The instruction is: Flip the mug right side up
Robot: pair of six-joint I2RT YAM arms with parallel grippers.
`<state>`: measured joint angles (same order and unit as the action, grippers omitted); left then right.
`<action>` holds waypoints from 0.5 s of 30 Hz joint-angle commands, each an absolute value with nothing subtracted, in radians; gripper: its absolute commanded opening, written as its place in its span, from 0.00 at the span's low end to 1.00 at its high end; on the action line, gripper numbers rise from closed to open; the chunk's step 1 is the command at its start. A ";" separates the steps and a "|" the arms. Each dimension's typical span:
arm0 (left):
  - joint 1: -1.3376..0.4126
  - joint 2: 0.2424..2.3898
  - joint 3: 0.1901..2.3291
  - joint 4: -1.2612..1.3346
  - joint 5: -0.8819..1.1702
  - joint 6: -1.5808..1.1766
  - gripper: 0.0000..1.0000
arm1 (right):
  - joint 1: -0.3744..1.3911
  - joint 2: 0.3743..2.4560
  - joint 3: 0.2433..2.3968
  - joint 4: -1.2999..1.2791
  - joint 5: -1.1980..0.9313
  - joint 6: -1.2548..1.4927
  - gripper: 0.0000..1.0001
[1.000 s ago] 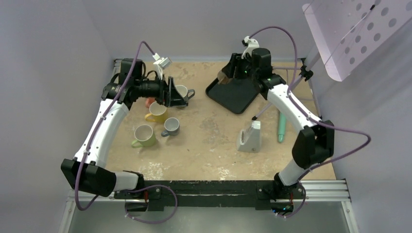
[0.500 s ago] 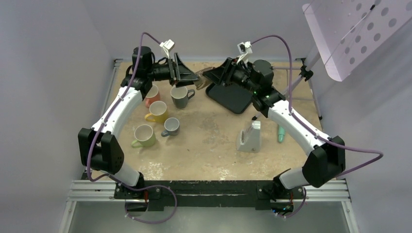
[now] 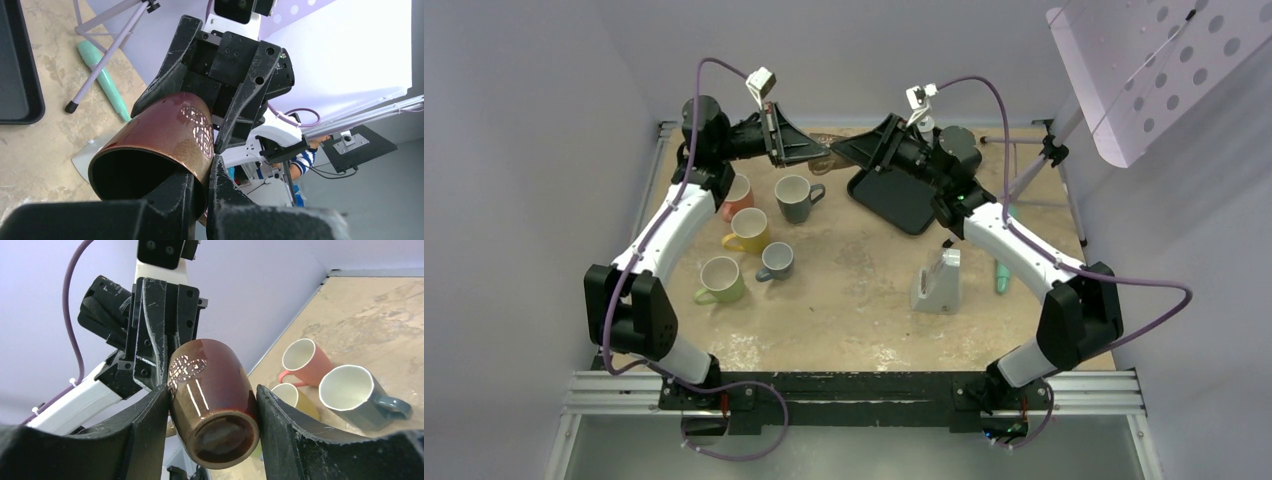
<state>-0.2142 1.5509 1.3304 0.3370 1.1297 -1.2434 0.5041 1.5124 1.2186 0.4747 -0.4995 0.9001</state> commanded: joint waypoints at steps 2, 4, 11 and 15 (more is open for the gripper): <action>-0.227 1.496 1.398 0.056 1.124 -1.041 0.00 | 0.537 1.529 1.253 0.460 -0.496 0.827 0.22; -0.229 1.492 1.494 -0.345 1.048 -0.690 0.00 | 0.531 1.517 1.281 0.347 -0.453 0.750 0.45; -0.346 1.445 1.576 -0.830 0.594 0.077 0.00 | 0.473 1.461 1.346 0.017 -0.168 0.584 0.64; -0.447 1.476 1.550 -0.933 0.456 0.253 0.00 | 0.460 1.450 1.374 -0.065 -0.073 0.518 0.65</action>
